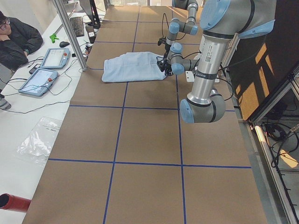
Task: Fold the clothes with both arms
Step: 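Grasp the shirt's near edge with both grippers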
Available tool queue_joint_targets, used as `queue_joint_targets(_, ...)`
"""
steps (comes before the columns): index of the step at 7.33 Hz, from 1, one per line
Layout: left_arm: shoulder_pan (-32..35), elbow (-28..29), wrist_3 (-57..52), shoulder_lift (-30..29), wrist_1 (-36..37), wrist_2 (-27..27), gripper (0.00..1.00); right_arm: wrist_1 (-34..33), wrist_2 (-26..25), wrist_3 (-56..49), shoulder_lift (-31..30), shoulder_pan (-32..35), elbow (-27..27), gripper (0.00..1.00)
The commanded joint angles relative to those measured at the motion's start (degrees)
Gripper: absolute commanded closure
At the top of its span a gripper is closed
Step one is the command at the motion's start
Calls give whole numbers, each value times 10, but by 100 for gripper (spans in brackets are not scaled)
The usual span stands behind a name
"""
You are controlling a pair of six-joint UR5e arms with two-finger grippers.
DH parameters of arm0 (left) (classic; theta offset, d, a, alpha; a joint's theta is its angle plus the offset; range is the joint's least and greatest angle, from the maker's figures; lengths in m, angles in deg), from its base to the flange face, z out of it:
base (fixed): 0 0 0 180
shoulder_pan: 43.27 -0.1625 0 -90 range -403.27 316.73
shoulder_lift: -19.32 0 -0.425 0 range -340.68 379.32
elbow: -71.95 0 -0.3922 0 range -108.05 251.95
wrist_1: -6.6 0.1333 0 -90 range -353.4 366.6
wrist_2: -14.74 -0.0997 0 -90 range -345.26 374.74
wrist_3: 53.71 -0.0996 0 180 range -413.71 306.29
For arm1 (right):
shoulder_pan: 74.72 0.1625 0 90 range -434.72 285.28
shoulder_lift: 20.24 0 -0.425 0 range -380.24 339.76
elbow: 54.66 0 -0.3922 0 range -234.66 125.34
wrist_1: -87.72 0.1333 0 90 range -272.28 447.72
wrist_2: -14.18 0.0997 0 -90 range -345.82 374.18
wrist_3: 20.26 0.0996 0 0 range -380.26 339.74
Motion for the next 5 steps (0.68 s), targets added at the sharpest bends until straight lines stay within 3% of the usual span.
queue_joint_targets(1, 0, 2, -1, 0, 0, 0, 100, 0, 0, 0, 3, -1, -4, 0)
queue_joint_targets(5, 1, 2, -1, 0, 0, -1, 100, -1, 0, 0, 5, -2, -5, 6)
